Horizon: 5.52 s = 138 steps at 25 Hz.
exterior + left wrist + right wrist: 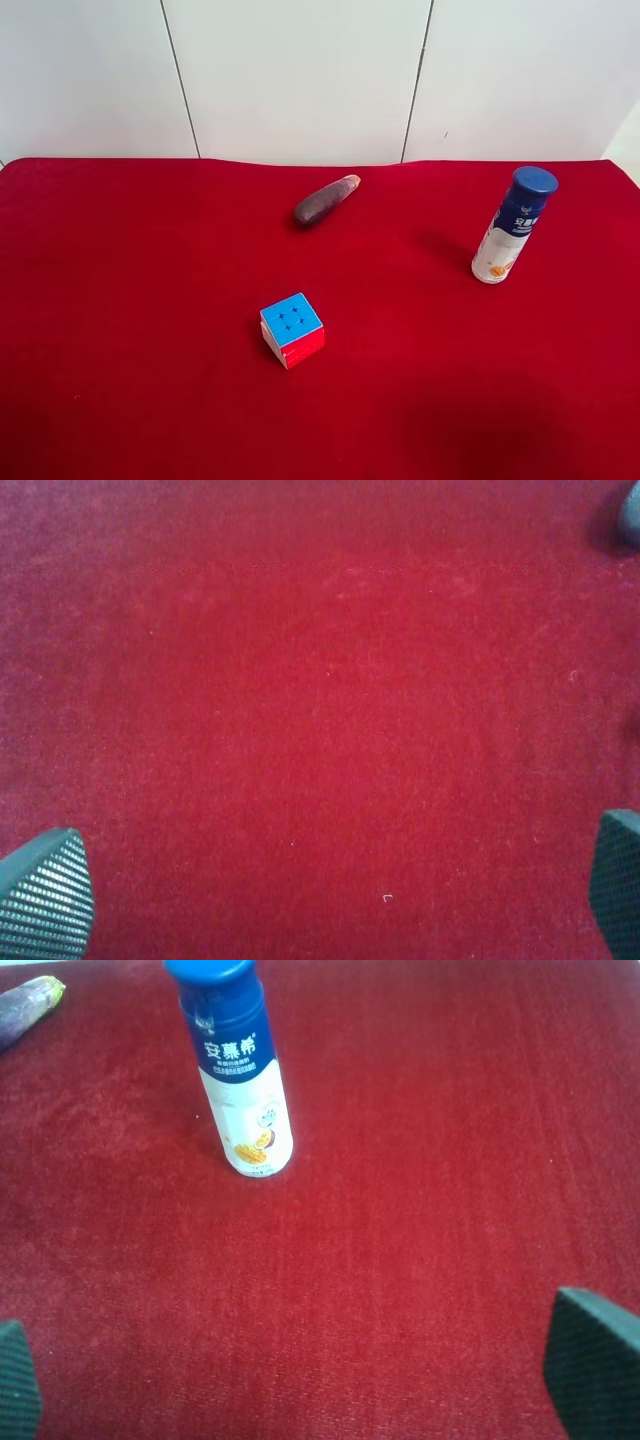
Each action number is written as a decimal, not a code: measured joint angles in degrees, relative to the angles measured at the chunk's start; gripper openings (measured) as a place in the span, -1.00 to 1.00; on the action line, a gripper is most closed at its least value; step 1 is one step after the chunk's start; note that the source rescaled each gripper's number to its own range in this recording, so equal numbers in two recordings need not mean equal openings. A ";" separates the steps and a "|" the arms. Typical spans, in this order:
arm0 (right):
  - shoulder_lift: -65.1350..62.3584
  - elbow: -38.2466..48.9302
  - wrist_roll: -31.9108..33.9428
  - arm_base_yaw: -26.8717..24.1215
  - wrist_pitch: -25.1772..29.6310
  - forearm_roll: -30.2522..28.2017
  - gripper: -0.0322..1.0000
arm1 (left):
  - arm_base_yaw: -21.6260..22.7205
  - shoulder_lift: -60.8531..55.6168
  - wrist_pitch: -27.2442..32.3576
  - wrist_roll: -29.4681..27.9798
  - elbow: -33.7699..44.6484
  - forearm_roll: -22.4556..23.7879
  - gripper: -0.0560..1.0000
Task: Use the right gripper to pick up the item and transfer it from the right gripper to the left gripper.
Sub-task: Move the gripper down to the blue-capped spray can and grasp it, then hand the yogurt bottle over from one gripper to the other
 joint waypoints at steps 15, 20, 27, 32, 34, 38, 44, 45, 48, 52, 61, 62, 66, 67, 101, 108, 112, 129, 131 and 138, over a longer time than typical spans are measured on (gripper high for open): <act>0.00 0.00 0.00 0.00 0.00 0.00 1.00 | 0.00 0.00 0.00 0.00 0.00 0.00 1.00; 0.00 0.00 0.00 0.00 0.00 0.00 1.00 | 0.00 0.00 0.00 0.00 0.00 0.00 1.00; 0.00 0.00 0.00 0.00 0.00 0.00 1.00 | 0.00 0.00 0.00 0.00 0.00 0.00 1.00; 0.00 0.00 0.00 0.00 0.00 0.00 1.00 | 0.00 0.00 0.00 0.00 0.00 0.00 1.00; 0.00 0.00 0.00 0.00 0.00 0.00 1.00 | 0.00 0.00 0.00 0.00 0.00 0.00 1.00; 0.00 0.00 0.00 0.00 0.00 0.00 1.00 | 0.00 0.00 0.00 0.00 0.00 0.00 1.00; 0.00 0.00 0.00 0.00 0.00 0.06 1.00 | 0.00 0.00 0.00 0.00 0.00 0.00 1.00; 0.00 0.00 0.00 0.00 0.00 0.12 1.00 | 0.00 0.00 0.00 0.00 0.00 0.00 1.00; 0.23 -0.09 0.00 0.00 0.09 2.00 1.00 | 0.00 0.00 0.00 0.00 0.00 0.00 1.00; 7.46 -3.47 0.00 -0.06 0.80 3.30 1.00 | 0.00 0.00 0.00 0.00 0.00 0.00 1.00; 34.60 -19.37 -0.11 -0.06 0.74 3.30 1.00 | 0.00 0.00 0.00 0.00 0.00 0.00 1.00; 37.83 -20.86 -0.32 -0.06 0.74 3.30 1.00 | 0.00 0.00 0.00 0.00 0.00 0.00 1.00; 49.47 -26.90 -1.97 -0.06 1.01 3.30 1.00 | 0.00 0.00 0.00 0.00 0.00 0.00 1.00; 52.35 -28.40 -2.14 -0.06 1.49 3.30 1.00 | 0.00 0.00 0.00 0.00 0.00 0.00 1.00; 96.31 -45.24 -2.99 -0.06 -0.86 3.30 1.00 | 0.00 0.00 0.00 0.00 0.00 0.00 1.00; 99.69 -45.24 -3.04 -0.06 -4.94 3.30 1.00 | 0.00 0.00 0.00 0.00 0.00 0.00 1.00; 100.92 -45.24 -3.04 -0.06 -6.33 3.30 1.00 | 0.00 0.00 0.00 0.00 0.00 0.00 1.00; 102.17 -45.24 -3.00 -0.11 -6.57 3.98 -0.94 | 0.00 0.00 0.00 0.00 0.00 0.00 1.00; 102.17 -45.24 -3.00 -0.11 -6.57 3.98 -0.94 | 0.00 0.00 0.00 0.00 0.00 0.00 1.00; 102.17 -46.25 -3.00 -0.11 -4.97 4.05 -0.94 | 0.00 0.00 0.00 0.00 0.00 0.00 1.00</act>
